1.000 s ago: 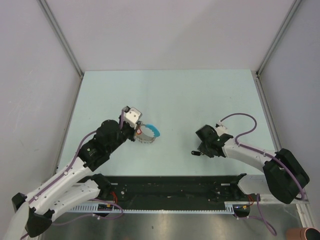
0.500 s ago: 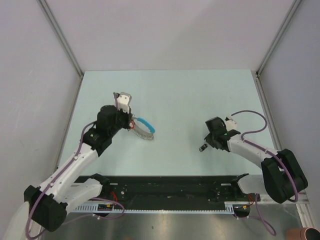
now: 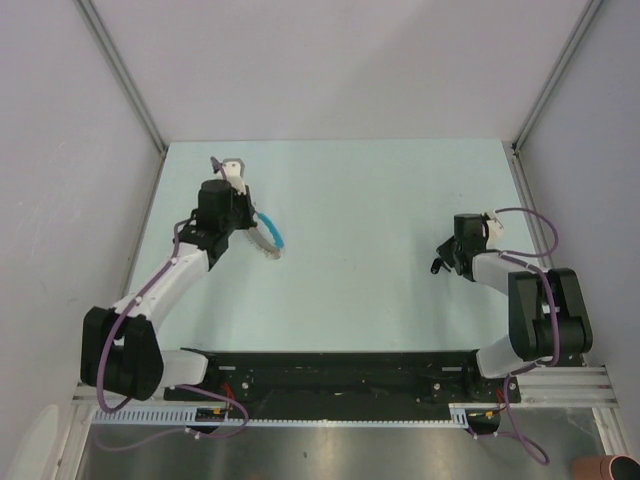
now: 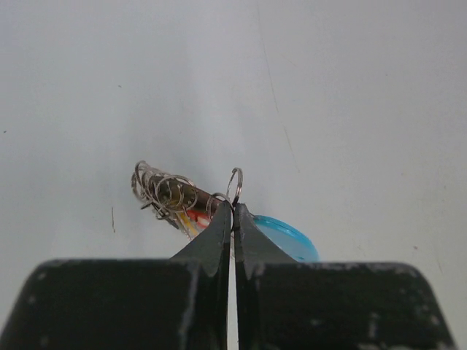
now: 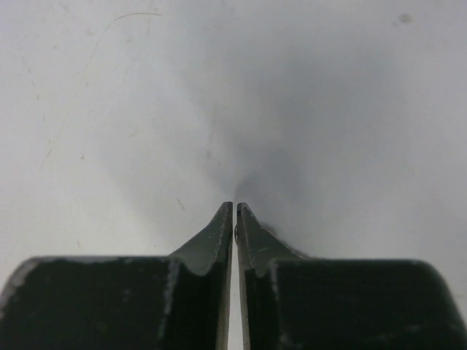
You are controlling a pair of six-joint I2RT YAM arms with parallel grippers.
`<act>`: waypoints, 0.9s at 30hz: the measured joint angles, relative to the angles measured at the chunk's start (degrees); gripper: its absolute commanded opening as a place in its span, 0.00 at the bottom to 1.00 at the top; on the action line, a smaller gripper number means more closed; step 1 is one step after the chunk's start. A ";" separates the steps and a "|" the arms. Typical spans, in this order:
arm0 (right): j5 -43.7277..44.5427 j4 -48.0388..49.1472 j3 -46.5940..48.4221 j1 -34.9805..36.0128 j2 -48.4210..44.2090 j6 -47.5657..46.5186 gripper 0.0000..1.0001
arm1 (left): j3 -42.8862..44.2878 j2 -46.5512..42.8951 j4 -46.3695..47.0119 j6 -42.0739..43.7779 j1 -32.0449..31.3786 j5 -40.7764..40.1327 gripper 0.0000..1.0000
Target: Remove the keys from the keyring
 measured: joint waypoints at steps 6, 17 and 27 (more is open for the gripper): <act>-4.96 3.63 4.09 -0.17 1.33 -5.20 0.63 | 0.24 7.02 0.11 -1.03 1.27 -0.24 0.01; -4.83 -2.23 12.72 7.63 -9.46 -14.16 1.00 | 5.49 20.68 -5.55 -0.83 1.70 -0.87 0.01; -2.73 -12.85 13.73 18.05 -20.55 -19.28 1.00 | 7.30 19.52 -10.45 -0.98 2.23 0.28 1.00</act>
